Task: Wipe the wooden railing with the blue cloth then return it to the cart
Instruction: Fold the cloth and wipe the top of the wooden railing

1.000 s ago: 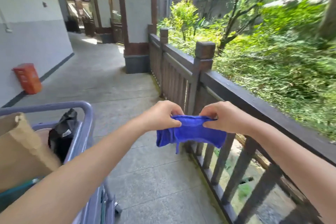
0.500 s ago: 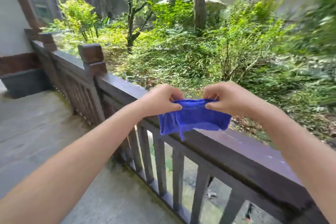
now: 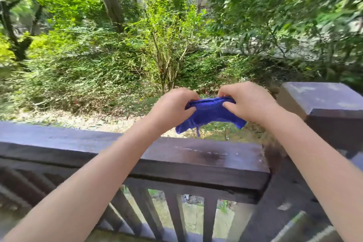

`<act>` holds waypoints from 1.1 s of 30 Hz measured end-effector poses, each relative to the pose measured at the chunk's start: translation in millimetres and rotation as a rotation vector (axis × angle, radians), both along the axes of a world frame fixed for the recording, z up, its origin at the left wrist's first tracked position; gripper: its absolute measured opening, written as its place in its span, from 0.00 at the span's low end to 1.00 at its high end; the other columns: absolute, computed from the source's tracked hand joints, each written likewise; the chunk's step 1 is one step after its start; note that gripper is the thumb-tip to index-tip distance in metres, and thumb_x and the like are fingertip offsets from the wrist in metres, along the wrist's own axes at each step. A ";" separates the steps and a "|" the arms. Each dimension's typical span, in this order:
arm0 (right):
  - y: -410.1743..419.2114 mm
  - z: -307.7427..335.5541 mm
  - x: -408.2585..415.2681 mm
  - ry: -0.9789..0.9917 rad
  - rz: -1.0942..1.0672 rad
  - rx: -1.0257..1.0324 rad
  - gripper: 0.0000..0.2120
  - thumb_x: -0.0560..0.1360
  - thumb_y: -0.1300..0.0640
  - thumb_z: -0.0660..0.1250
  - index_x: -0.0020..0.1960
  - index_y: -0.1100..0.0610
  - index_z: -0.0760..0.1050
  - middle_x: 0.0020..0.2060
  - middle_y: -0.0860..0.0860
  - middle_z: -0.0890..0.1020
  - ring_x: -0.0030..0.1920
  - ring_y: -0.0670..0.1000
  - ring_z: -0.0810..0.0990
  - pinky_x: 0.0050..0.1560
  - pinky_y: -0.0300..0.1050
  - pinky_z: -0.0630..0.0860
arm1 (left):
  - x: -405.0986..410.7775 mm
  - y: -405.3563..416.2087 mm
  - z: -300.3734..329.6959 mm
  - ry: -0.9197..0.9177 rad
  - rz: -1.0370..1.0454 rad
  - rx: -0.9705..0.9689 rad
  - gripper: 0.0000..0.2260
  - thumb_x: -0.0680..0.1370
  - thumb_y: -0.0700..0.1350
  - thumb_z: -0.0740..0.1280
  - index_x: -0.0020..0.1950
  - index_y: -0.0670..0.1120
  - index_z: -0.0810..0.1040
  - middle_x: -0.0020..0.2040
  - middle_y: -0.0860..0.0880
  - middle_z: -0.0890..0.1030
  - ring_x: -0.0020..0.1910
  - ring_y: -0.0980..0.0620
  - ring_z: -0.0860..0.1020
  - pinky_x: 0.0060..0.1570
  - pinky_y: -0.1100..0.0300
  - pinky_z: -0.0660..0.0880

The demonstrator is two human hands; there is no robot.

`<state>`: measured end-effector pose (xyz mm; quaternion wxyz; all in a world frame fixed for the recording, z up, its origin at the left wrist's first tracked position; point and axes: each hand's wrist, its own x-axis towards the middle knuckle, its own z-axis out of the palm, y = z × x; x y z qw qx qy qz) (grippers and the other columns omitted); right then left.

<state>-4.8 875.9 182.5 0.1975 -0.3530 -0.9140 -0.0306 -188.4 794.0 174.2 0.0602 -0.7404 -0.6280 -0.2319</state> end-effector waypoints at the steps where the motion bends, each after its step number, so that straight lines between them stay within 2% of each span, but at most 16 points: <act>1: -2.0 -7.2 8.8 -0.007 -0.018 0.036 0.10 0.72 0.57 0.62 0.52 0.51 0.75 0.47 0.53 0.82 0.49 0.57 0.78 0.41 0.49 0.72 | 6.7 1.9 -10.0 0.012 -0.038 0.037 0.09 0.73 0.39 0.65 0.53 0.44 0.78 0.48 0.44 0.81 0.50 0.44 0.77 0.48 0.51 0.74; 3: -10.6 -31.6 25.7 -0.058 -0.027 0.083 0.10 0.72 0.57 0.62 0.53 0.52 0.74 0.47 0.52 0.82 0.51 0.57 0.78 0.44 0.50 0.73 | 18.3 0.3 -35.7 0.070 -0.125 0.065 0.09 0.74 0.39 0.63 0.51 0.41 0.78 0.48 0.42 0.81 0.48 0.42 0.78 0.44 0.48 0.76; 5: -23.4 -64.8 38.5 -0.198 -0.020 0.054 0.10 0.74 0.56 0.60 0.53 0.53 0.74 0.48 0.52 0.81 0.53 0.56 0.77 0.49 0.51 0.72 | 26.7 -6.9 -64.1 0.181 -0.217 0.041 0.07 0.72 0.38 0.63 0.46 0.38 0.78 0.42 0.39 0.80 0.40 0.38 0.79 0.36 0.46 0.77; 6: -32.0 -80.8 43.4 -0.276 -0.021 0.026 0.10 0.74 0.56 0.59 0.53 0.54 0.74 0.48 0.52 0.81 0.54 0.56 0.77 0.51 0.51 0.72 | 29.4 -11.3 -77.4 0.224 -0.250 0.036 0.04 0.70 0.37 0.66 0.43 0.38 0.78 0.38 0.39 0.80 0.35 0.39 0.78 0.32 0.48 0.76; 8: -48.8 -103.5 52.5 -0.361 -0.033 0.002 0.07 0.72 0.56 0.64 0.49 0.54 0.75 0.43 0.50 0.82 0.49 0.54 0.80 0.47 0.47 0.76 | 33.7 -20.1 -99.0 0.229 -0.306 0.032 0.05 0.65 0.35 0.73 0.36 0.41 0.77 0.31 0.43 0.78 0.29 0.42 0.76 0.26 0.54 0.73; 10: -61.6 -119.2 61.4 -0.266 -0.023 -0.066 0.08 0.66 0.57 0.71 0.44 0.54 0.77 0.38 0.49 0.82 0.42 0.54 0.82 0.41 0.44 0.79 | 36.2 -27.8 -115.5 0.208 -0.349 0.037 0.08 0.64 0.36 0.75 0.35 0.42 0.77 0.30 0.45 0.77 0.29 0.44 0.76 0.25 0.57 0.72; 13: -73.4 -130.5 65.6 -0.111 -0.022 -0.149 0.08 0.68 0.50 0.66 0.44 0.54 0.77 0.40 0.49 0.82 0.43 0.54 0.80 0.43 0.48 0.79 | 29.8 -39.3 -134.5 0.112 -0.386 0.020 0.07 0.68 0.43 0.73 0.42 0.42 0.80 0.39 0.45 0.82 0.37 0.45 0.80 0.33 0.57 0.76; 15: -74.8 -134.1 62.5 0.029 -0.087 -0.125 0.13 0.72 0.48 0.60 0.45 0.54 0.78 0.43 0.50 0.82 0.46 0.53 0.80 0.48 0.48 0.79 | 31.4 -44.0 -134.7 -0.081 -0.316 -0.042 0.14 0.73 0.51 0.65 0.50 0.43 0.80 0.48 0.46 0.82 0.48 0.47 0.80 0.46 0.57 0.77; 17: -67.1 -137.2 55.6 0.118 -0.161 -0.093 0.16 0.76 0.51 0.58 0.57 0.57 0.77 0.57 0.54 0.81 0.60 0.55 0.77 0.63 0.49 0.72 | 43.7 -35.8 -131.0 -0.242 -0.198 -0.085 0.20 0.78 0.53 0.55 0.63 0.44 0.74 0.63 0.45 0.77 0.64 0.49 0.73 0.65 0.59 0.66; 19: -56.6 -144.5 47.5 0.063 -0.210 -0.151 0.21 0.79 0.52 0.54 0.70 0.57 0.63 0.72 0.53 0.65 0.73 0.52 0.61 0.73 0.49 0.58 | 61.9 -18.3 -135.5 -0.187 -0.121 -0.160 0.23 0.80 0.50 0.50 0.74 0.43 0.59 0.76 0.45 0.60 0.75 0.50 0.56 0.73 0.55 0.52; 20: -52.0 -151.1 44.1 0.006 -0.229 -0.201 0.24 0.80 0.51 0.52 0.73 0.55 0.56 0.75 0.51 0.57 0.75 0.50 0.53 0.75 0.48 0.51 | 70.4 -11.0 -141.4 -0.116 -0.088 -0.222 0.23 0.81 0.49 0.49 0.75 0.44 0.52 0.78 0.46 0.53 0.76 0.51 0.50 0.74 0.52 0.47; 22: -47.9 -165.6 37.0 -0.085 -0.292 -0.271 0.25 0.80 0.49 0.48 0.75 0.54 0.49 0.76 0.48 0.50 0.76 0.46 0.45 0.75 0.47 0.44 | 77.5 -1.4 -155.5 0.032 -0.046 -0.318 0.24 0.81 0.49 0.48 0.76 0.45 0.48 0.78 0.47 0.48 0.77 0.51 0.46 0.74 0.49 0.44; 28: -36.8 -172.4 8.4 -0.121 -0.382 -0.247 0.26 0.79 0.49 0.45 0.75 0.56 0.47 0.77 0.51 0.50 0.76 0.48 0.46 0.75 0.47 0.43 | 52.8 18.2 -164.4 0.086 -0.065 -0.306 0.23 0.81 0.49 0.47 0.76 0.46 0.51 0.78 0.49 0.51 0.76 0.52 0.49 0.74 0.51 0.46; 33: -43.2 -163.1 -80.0 -0.084 -0.233 -0.345 0.28 0.79 0.49 0.47 0.74 0.60 0.48 0.76 0.56 0.52 0.76 0.52 0.48 0.75 0.50 0.44 | -32.5 1.9 -158.9 0.053 0.052 -0.379 0.22 0.82 0.47 0.48 0.76 0.47 0.50 0.78 0.50 0.50 0.76 0.55 0.48 0.75 0.55 0.45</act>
